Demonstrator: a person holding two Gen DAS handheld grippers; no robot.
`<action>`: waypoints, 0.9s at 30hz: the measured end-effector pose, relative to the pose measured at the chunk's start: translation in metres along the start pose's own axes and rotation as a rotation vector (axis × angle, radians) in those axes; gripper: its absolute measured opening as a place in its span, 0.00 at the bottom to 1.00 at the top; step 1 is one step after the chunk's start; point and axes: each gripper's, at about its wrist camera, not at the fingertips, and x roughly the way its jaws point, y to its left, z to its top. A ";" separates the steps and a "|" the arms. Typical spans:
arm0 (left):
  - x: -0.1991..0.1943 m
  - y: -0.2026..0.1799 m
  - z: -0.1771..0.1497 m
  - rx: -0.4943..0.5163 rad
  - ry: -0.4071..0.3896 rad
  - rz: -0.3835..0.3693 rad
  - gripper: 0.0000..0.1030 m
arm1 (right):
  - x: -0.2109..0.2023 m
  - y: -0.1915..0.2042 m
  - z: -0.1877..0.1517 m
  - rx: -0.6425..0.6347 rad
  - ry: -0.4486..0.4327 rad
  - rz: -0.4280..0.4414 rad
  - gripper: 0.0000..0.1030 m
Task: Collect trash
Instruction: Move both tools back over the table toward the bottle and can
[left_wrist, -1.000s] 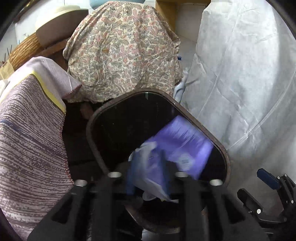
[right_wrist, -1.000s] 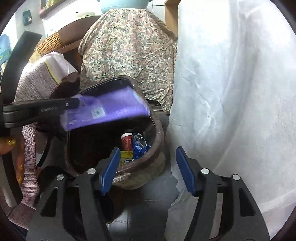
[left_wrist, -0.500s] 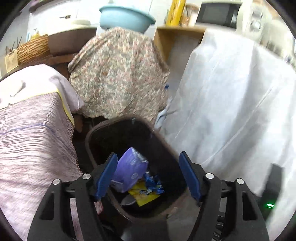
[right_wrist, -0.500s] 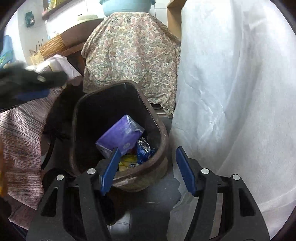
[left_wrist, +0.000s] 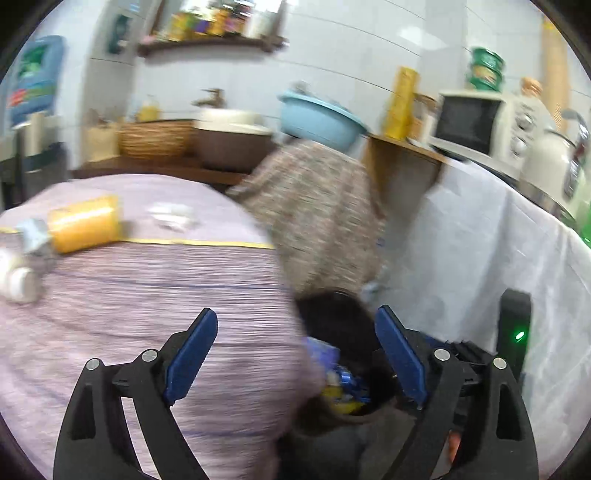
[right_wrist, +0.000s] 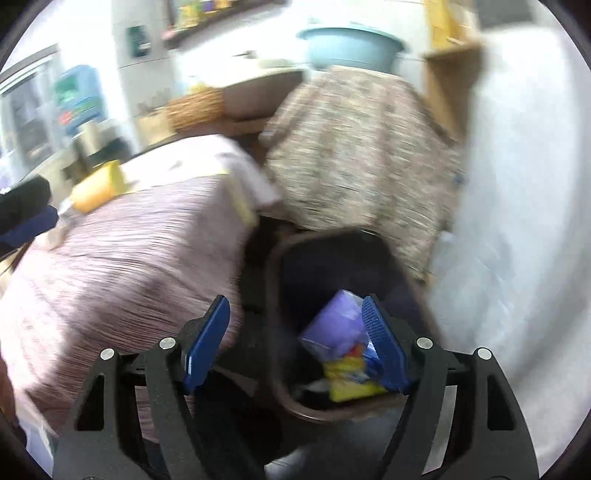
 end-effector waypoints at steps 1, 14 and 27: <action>-0.008 0.009 -0.002 -0.005 -0.009 0.029 0.85 | 0.001 0.011 0.006 -0.027 0.001 0.033 0.72; -0.097 0.151 -0.024 -0.194 -0.058 0.458 0.94 | 0.019 0.167 0.056 -0.305 0.052 0.379 0.72; -0.161 0.245 -0.057 -0.329 -0.025 0.659 0.94 | 0.059 0.373 0.085 -0.714 0.143 0.617 0.78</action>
